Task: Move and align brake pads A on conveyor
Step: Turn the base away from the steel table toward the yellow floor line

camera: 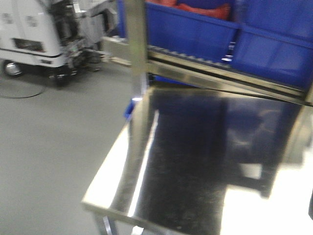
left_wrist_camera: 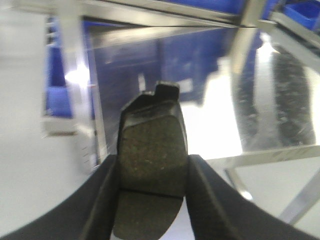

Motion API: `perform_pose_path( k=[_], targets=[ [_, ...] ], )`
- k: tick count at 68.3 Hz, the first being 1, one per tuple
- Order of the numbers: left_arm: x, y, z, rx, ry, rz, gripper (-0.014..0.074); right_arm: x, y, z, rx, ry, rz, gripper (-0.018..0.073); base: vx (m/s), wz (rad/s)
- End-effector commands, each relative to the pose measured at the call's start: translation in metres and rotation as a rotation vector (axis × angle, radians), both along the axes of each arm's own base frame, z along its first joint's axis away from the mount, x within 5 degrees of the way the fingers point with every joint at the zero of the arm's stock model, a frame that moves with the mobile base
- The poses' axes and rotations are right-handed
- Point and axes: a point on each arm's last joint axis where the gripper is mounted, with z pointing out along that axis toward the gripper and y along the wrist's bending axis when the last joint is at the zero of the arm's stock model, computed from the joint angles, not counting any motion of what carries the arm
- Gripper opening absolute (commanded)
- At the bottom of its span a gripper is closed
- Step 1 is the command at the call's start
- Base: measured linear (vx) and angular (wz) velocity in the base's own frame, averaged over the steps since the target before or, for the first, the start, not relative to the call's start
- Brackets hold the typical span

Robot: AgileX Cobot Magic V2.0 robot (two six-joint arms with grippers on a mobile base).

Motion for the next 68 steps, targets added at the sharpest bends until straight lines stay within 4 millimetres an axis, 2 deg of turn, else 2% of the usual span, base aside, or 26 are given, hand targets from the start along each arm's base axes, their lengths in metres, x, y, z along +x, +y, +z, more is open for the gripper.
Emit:
perform_pose_path(
  k=[1, 68],
  targets=[
    [0.0022, -0.0013, 0.0154, -0.064, -0.079, 0.003, -0.0006, 0.0026, 0.0005, 0.0182, 0.017, -0.125, 0.002, -0.0004, -0.16, 0.82],
    [0.0022, -0.0014, 0.0154, -0.064, -0.079, 0.002, -0.0006, 0.0025, 0.0005, 0.0179, 0.017, -0.122, 0.002, -0.0004, -0.20, 0.82]
  ],
)
